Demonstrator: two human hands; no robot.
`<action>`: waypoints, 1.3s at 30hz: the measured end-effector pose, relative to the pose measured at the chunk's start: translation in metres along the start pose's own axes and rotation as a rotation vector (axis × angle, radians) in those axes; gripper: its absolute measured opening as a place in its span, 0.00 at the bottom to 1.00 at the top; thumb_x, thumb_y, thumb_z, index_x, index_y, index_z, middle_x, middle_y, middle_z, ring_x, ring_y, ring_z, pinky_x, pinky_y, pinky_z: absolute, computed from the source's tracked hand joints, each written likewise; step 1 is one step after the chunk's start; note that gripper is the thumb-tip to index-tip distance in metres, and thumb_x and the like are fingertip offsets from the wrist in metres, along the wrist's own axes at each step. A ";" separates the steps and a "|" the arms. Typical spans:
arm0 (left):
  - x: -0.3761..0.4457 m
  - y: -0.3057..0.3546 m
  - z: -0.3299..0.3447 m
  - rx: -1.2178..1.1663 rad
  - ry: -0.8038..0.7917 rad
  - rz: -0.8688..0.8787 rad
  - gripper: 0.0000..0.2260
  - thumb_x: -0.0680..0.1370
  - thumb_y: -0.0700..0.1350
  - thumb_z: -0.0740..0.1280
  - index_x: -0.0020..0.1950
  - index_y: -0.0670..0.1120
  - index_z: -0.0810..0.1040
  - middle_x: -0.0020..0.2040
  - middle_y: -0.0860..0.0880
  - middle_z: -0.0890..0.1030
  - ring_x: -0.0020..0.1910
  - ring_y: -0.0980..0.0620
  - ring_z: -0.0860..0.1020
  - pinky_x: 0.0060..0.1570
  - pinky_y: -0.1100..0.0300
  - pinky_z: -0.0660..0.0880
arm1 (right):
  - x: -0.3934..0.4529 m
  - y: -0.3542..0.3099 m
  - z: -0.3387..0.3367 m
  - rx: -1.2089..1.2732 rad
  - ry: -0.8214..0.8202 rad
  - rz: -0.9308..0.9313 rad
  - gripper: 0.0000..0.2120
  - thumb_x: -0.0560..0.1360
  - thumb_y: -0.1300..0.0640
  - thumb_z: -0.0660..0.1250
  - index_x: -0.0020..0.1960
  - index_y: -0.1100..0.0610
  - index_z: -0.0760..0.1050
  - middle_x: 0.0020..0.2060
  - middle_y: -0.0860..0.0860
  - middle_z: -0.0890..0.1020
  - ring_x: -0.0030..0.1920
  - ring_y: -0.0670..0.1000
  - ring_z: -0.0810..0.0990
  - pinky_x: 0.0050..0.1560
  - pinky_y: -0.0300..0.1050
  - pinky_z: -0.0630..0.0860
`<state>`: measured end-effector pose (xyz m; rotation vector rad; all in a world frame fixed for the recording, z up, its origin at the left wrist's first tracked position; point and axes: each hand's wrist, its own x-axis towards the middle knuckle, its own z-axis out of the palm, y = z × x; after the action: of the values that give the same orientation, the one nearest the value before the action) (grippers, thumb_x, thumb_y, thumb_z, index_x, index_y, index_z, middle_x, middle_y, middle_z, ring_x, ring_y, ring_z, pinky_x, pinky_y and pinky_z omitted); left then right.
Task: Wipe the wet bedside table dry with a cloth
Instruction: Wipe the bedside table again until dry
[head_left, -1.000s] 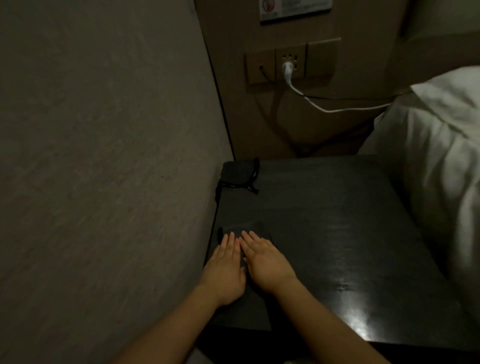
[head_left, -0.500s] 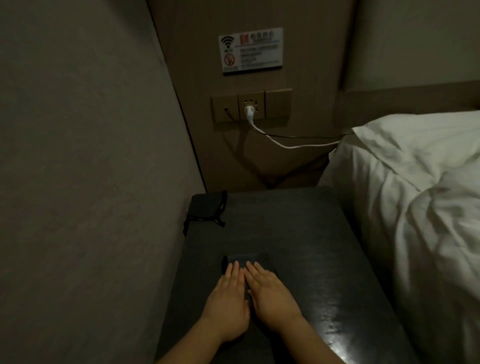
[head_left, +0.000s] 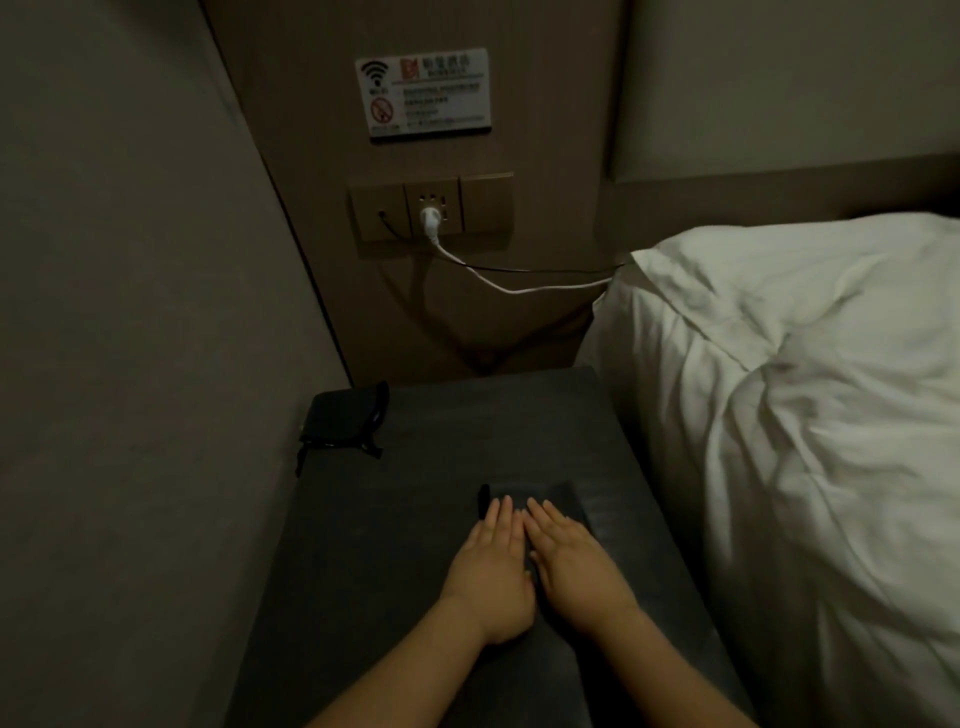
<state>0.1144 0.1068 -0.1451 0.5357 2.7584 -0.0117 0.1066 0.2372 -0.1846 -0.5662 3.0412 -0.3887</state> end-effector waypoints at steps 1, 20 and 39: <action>0.003 0.005 -0.001 0.004 0.004 0.011 0.29 0.82 0.51 0.47 0.77 0.39 0.40 0.79 0.41 0.40 0.78 0.46 0.39 0.76 0.53 0.40 | -0.002 0.005 -0.003 -0.009 0.015 0.009 0.24 0.69 0.49 0.53 0.59 0.53 0.78 0.58 0.47 0.82 0.58 0.45 0.80 0.52 0.43 0.79; 0.025 0.065 0.001 0.020 0.040 0.124 0.30 0.81 0.50 0.49 0.78 0.38 0.43 0.79 0.39 0.42 0.78 0.44 0.41 0.76 0.52 0.42 | -0.037 0.062 -0.009 0.048 0.065 0.116 0.36 0.69 0.47 0.39 0.72 0.62 0.59 0.73 0.56 0.62 0.74 0.56 0.59 0.73 0.50 0.56; -0.019 0.074 0.008 0.034 0.025 0.216 0.29 0.81 0.49 0.50 0.78 0.38 0.43 0.79 0.40 0.42 0.78 0.46 0.41 0.76 0.54 0.41 | -0.088 0.027 -0.015 0.066 0.007 0.291 0.24 0.73 0.56 0.55 0.66 0.66 0.69 0.67 0.61 0.70 0.67 0.62 0.71 0.64 0.58 0.69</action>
<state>0.1611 0.1683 -0.1429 0.8456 2.7129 -0.0005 0.1780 0.2961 -0.1786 -0.1157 3.0374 -0.4754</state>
